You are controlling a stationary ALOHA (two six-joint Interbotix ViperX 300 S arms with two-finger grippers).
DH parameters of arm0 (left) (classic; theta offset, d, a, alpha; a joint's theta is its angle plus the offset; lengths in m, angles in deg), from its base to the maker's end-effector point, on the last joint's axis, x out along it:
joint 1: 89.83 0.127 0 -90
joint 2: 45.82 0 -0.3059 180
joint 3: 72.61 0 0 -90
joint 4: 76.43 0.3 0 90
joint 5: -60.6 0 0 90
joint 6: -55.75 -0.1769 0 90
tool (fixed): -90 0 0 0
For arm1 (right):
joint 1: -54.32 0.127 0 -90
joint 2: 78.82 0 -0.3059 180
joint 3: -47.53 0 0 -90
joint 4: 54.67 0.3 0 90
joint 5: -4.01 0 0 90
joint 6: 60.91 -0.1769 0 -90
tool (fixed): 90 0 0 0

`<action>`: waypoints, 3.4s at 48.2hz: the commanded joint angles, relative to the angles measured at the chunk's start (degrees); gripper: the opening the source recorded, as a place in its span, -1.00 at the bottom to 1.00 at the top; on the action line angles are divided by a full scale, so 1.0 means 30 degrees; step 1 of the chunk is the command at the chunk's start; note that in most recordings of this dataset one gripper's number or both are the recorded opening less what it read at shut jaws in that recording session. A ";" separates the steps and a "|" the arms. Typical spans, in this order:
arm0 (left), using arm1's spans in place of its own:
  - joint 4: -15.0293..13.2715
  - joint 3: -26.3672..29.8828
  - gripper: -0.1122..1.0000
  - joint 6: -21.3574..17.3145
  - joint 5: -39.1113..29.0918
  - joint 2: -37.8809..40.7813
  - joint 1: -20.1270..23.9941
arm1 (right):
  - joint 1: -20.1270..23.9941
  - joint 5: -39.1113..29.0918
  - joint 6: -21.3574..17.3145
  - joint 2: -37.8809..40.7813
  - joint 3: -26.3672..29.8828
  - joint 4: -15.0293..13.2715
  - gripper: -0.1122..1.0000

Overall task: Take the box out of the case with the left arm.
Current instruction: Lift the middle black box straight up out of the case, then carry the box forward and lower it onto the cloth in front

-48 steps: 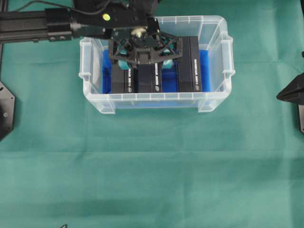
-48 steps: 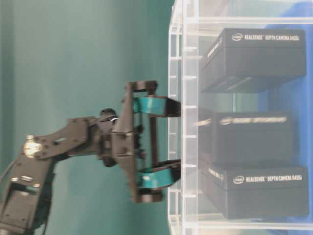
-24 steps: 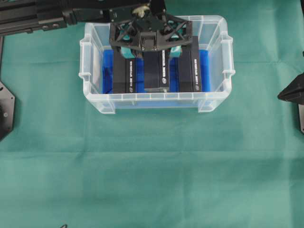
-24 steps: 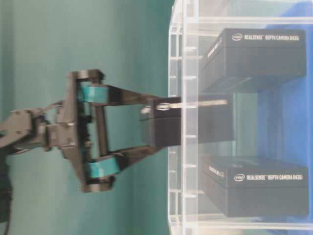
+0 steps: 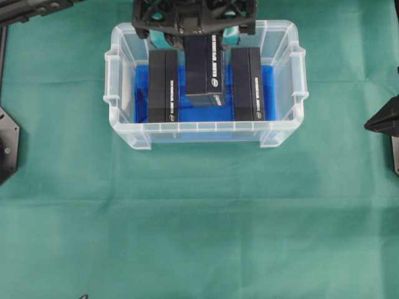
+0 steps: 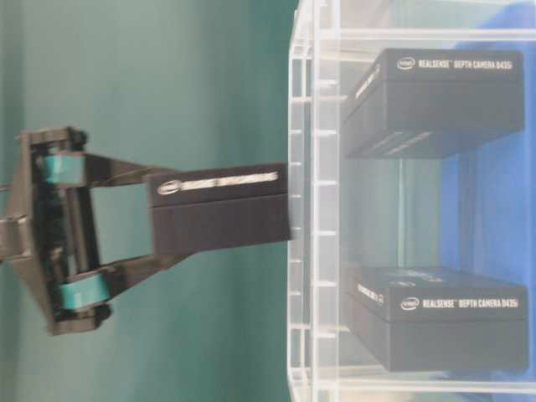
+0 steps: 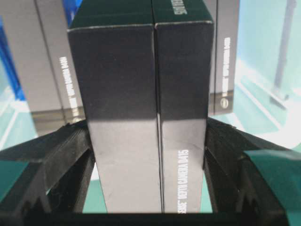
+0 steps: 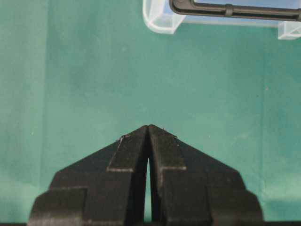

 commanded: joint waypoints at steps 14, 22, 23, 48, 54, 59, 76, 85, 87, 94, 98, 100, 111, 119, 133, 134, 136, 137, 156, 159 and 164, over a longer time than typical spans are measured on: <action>0.0117 0.1318 0.31 -0.0117 -0.1084 -0.1260 0.0117 | 0.0000 0.0059 -0.0029 0.0146 0.0498 -0.0498 -0.77; 0.0117 0.1289 0.31 -0.0146 -0.1084 -0.1289 0.0117 | -0.0029 0.0059 -0.0059 0.0176 0.0498 -0.0498 -0.77; 0.0088 0.1289 0.31 -0.0146 -0.1113 -0.1260 0.0117 | 0.0000 0.0059 -0.0059 0.0146 0.0469 -0.0498 -0.77; 0.0088 0.1230 0.31 -0.0352 -0.1084 -0.1289 0.0117 | -0.0029 0.0059 -0.0059 0.0146 0.0527 -0.0527 -0.77; 0.0117 0.1230 0.31 -0.0381 -0.1084 -0.1289 0.0117 | -0.0029 0.0059 -0.0088 0.0146 0.0527 -0.0527 -0.77; 0.0088 0.1230 0.31 -0.0381 -0.1084 -0.1289 0.0117 | -0.0029 0.0029 -0.0059 0.0146 0.0557 -0.0527 -0.77; 0.0117 0.1230 0.30 -0.0439 -0.1084 -0.1289 0.0059 | 0.0000 -0.0381 -0.0088 0.0146 0.0674 -0.0498 -0.77; 0.0117 0.1230 0.31 -0.0439 -0.1084 -0.1289 0.0059 | 0.0000 -0.0557 -0.0088 0.0146 0.0732 -0.0527 -0.77; 0.0088 0.1230 0.30 -0.0439 -0.1084 -0.1289 0.0029 | 0.0000 -0.0586 -0.0088 0.0146 0.0732 -0.0527 -0.77; 0.0088 0.1201 0.31 -0.0381 -0.1084 -0.1289 -0.0234 | -0.0029 -0.0732 -0.0088 0.0146 0.0820 -0.0527 -0.77; 0.0088 0.1143 0.31 -0.0176 -0.1084 -0.1318 -0.0674 | -0.0029 -0.0762 -0.0088 0.0146 0.0820 -0.0527 -0.77; 0.0117 0.1055 0.31 -0.0088 -0.1084 -0.1318 -0.0967 | 0.0000 -0.0762 -0.0088 0.0146 0.0820 -0.0527 -0.77; 0.0088 0.0586 0.31 0.1436 -0.0996 -0.1436 -0.2871 | 0.0000 -0.0762 -0.0088 0.0146 0.0791 -0.0498 -0.77; 0.0117 0.0293 0.30 0.2988 -0.0967 -0.1494 -0.4570 | -0.0029 -0.0762 -0.0088 0.0146 0.0820 -0.0527 -0.77; 0.0117 0.0176 0.31 0.6357 -0.0938 -0.1465 -0.7822 | -0.0029 -0.0762 -0.0088 0.0176 0.0850 -0.0469 -0.77; 0.0117 0.0176 0.31 0.6621 -0.0938 -0.1436 -0.8027 | -0.0029 -0.0762 -0.0088 0.0176 0.0850 -0.0439 -0.77; 0.0088 0.0205 0.31 0.7119 -0.0938 -0.1465 -0.8408 | -0.0029 -0.0762 -0.0088 0.0146 0.0879 -0.0439 -0.77; 0.0088 0.0234 0.30 0.7354 -0.0938 -0.1465 -0.8613 | -0.0029 -0.0762 -0.0088 0.0146 0.0879 -0.0439 -0.77; 0.0381 0.0029 0.30 0.9053 0.0059 -0.1348 -0.9609 | 0.0000 -0.0762 -0.0059 0.0146 0.0908 -0.0469 -0.77; 0.0469 -0.0322 0.30 0.9111 0.0352 -0.1318 -0.9609 | -0.0029 -0.0762 -0.0059 0.0176 0.0879 -0.0498 -0.77; 0.0615 -0.1348 0.31 0.9199 0.1055 -0.1318 -0.9609 | -0.0029 -0.0762 -0.0059 0.0176 0.0879 -0.0498 -0.77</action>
